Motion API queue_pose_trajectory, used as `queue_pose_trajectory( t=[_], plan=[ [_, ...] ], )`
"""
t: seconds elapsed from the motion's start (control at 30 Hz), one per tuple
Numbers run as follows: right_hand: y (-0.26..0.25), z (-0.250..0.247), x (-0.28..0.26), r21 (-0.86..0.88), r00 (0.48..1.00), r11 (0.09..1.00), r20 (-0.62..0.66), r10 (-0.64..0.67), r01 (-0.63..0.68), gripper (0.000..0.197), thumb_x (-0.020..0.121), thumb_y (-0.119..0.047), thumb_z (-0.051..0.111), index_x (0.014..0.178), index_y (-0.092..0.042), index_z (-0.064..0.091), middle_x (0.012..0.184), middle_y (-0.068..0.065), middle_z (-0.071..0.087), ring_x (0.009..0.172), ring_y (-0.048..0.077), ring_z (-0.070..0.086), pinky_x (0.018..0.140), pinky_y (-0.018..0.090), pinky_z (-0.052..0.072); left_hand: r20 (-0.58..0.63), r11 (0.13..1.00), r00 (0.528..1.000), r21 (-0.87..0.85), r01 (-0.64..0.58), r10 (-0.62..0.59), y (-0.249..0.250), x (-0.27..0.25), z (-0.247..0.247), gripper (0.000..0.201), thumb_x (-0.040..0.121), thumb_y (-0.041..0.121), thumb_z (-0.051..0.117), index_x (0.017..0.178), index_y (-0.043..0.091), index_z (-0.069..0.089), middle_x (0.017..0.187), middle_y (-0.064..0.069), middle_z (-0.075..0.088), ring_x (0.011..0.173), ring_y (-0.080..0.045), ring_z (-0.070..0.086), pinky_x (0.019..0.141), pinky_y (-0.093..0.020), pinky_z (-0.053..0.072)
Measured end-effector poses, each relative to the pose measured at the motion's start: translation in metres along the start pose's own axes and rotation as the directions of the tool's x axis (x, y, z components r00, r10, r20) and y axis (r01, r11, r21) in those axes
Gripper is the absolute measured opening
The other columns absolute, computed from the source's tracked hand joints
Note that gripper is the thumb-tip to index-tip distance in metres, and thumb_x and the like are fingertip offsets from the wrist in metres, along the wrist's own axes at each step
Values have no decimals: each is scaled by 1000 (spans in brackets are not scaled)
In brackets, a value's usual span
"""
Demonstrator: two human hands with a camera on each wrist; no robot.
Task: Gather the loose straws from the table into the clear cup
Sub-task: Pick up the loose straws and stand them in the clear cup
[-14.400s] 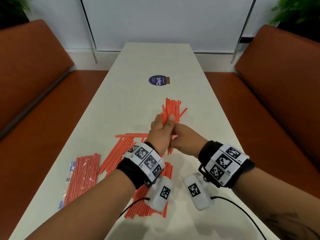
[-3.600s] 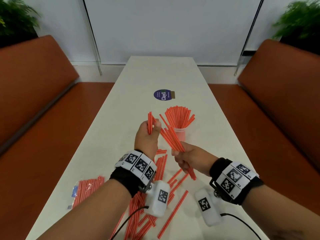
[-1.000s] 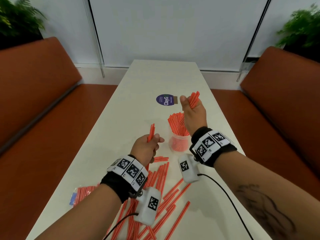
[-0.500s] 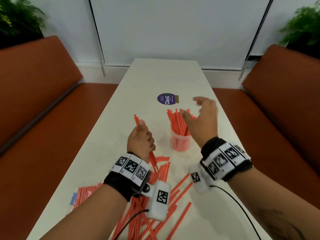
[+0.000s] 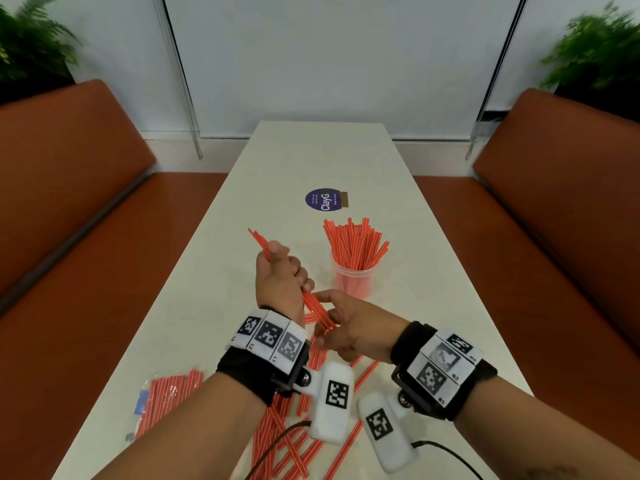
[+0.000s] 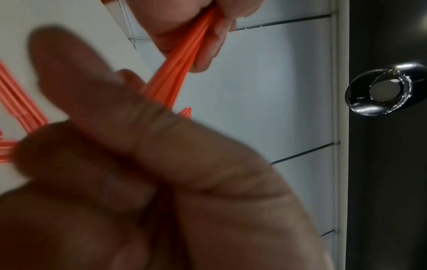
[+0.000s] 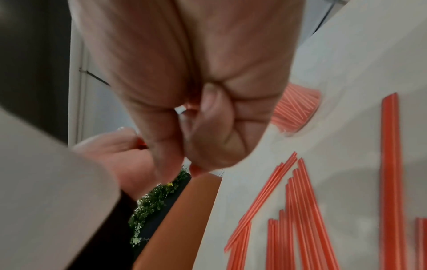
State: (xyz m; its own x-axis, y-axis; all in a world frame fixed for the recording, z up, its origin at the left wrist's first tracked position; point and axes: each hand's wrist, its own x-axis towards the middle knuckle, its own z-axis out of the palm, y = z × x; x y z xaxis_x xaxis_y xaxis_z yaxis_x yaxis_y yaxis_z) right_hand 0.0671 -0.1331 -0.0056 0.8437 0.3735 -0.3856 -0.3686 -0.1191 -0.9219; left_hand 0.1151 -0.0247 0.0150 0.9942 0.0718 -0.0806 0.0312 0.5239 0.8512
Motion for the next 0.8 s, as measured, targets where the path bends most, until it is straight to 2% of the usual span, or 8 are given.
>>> queue_pose_trajectory(
  t=[0.13,0.23,0.3,0.37,0.43,0.53,0.6,0.8],
  plan=[
    [-5,4,2,70,1000,997,-9,-11,11,46,72,10,59,99,-21,38,62,6,34,41,7,28,35,17,21,35,994,998,104,46,-50,-13,-9,0,26,99,28,36,77,18,45,59,2,34,41,-5,34,42,-20,35],
    [-4,8,-1,-32,997,999,-69,-14,12,17,87,-1,53,86,-14,42,54,-1,36,40,6,27,36,17,20,124,973,990,226,40,-70,-14,-12,-6,25,99,25,35,76,19,44,60,2,40,47,-7,43,43,-18,42],
    [-3,10,-3,-127,994,992,-108,-32,18,23,95,-16,47,73,-16,46,52,-2,35,41,7,26,38,19,21,166,936,985,353,-18,-44,-11,-12,-11,24,98,25,36,77,19,46,66,3,47,59,-9,49,44,-13,44],
    [-3,12,-4,-186,993,982,-110,-52,31,27,98,-23,41,71,-19,45,53,-1,30,44,10,24,39,21,21,214,914,977,397,-87,0,-5,-11,-13,22,98,22,38,79,20,48,70,3,52,69,-12,52,59,-15,49],
    [-3,11,-5,-172,995,984,-85,-59,44,29,99,-25,39,70,-21,41,51,-5,29,44,9,22,39,20,21,261,920,965,368,-136,38,4,-10,-12,14,97,15,40,89,23,49,69,1,53,69,-13,56,72,-26,48],
    [-2,9,-6,-119,998,992,-57,-35,28,30,98,-27,41,69,-21,41,51,-8,29,42,7,24,38,16,22,249,932,962,308,-192,115,20,-3,-12,30,96,8,43,116,30,38,68,1,53,55,-7,57,70,-29,53],
    [-1,10,-5,-83,999,996,-38,-18,15,30,98,-28,42,69,-20,43,51,-7,31,40,6,25,37,15,23,250,919,952,305,-252,178,26,0,-12,40,96,6,41,122,35,33,69,1,51,51,-6,55,68,-30,55],
    [-1,14,-4,-52,998,998,-53,-35,32,21,96,-28,47,77,-20,41,52,-4,33,41,8,25,36,15,23,311,878,922,342,-335,231,15,-8,-8,30,98,7,32,91,28,53,74,2,51,51,-3,51,58,-24,51]
  ],
)
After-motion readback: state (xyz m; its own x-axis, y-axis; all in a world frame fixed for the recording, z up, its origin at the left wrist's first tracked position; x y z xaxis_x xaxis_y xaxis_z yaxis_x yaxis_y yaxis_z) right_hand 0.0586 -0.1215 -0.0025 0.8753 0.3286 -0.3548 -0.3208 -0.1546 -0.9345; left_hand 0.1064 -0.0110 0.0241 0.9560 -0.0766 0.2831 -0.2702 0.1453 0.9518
